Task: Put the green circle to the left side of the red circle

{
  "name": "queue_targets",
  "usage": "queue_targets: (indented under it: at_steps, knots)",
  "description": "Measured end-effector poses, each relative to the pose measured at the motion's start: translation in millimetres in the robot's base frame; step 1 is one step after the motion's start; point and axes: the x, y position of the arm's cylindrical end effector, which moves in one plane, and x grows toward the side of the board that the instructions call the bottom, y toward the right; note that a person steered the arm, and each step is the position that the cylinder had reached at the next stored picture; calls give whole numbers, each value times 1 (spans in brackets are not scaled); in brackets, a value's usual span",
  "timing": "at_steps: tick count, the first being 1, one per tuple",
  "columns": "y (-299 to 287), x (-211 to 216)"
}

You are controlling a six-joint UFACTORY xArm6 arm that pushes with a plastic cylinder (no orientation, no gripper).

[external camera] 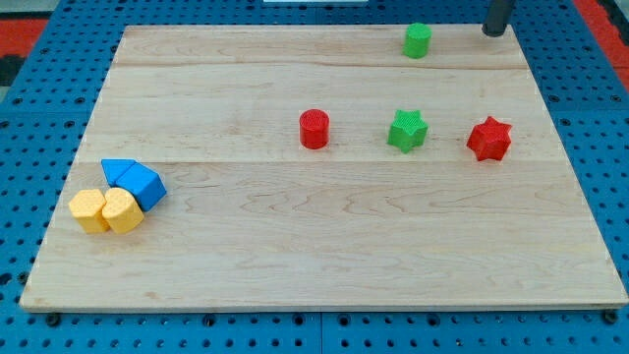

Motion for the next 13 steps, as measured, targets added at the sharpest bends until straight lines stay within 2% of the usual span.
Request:
queue_targets:
  at_steps: [1,2,3,4,5,6,7,8,9,10,12,13]
  knots:
    - [-100,4]
    - [-189,56]
    - [-213,58]
    - [-178,35]
    - [-166,43]
    - [-231,81]
    - [-290,95]
    - [-245,48]
    - [-152,59]
    - [-173,94]
    - [-270,116]
    - [-289,137]
